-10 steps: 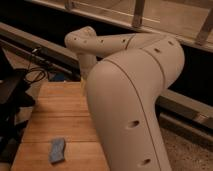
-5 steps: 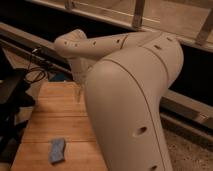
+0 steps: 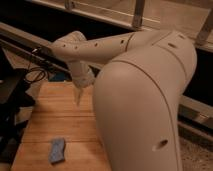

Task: Move the arm in a circular motion

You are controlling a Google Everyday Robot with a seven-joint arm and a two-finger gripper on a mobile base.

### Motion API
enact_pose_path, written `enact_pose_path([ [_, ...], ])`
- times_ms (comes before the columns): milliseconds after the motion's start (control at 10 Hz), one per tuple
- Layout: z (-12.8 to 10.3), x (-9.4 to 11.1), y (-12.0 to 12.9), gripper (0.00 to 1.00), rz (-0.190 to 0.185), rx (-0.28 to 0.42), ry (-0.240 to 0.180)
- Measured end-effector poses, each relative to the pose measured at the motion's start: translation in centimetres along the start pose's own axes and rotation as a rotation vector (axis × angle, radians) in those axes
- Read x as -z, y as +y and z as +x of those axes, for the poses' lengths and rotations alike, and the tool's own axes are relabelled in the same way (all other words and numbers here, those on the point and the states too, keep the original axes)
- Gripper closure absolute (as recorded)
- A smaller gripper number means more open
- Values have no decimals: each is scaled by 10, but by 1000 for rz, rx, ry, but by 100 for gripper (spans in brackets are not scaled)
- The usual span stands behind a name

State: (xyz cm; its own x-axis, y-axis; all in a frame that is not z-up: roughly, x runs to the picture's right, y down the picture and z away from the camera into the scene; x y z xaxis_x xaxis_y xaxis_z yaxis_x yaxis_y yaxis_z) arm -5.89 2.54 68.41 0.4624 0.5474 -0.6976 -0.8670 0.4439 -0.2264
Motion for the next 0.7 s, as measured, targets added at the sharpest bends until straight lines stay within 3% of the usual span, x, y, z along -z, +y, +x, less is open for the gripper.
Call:
enact_pose_path([
  [200, -3, 23, -42, 20, 5, -95, -60],
  [300, 2, 31, -75, 20, 6, -154, -83],
  [500, 12, 34, -119, 20, 2, -234, -106],
  [700, 30, 27, -169, 20, -29, -339, -128],
])
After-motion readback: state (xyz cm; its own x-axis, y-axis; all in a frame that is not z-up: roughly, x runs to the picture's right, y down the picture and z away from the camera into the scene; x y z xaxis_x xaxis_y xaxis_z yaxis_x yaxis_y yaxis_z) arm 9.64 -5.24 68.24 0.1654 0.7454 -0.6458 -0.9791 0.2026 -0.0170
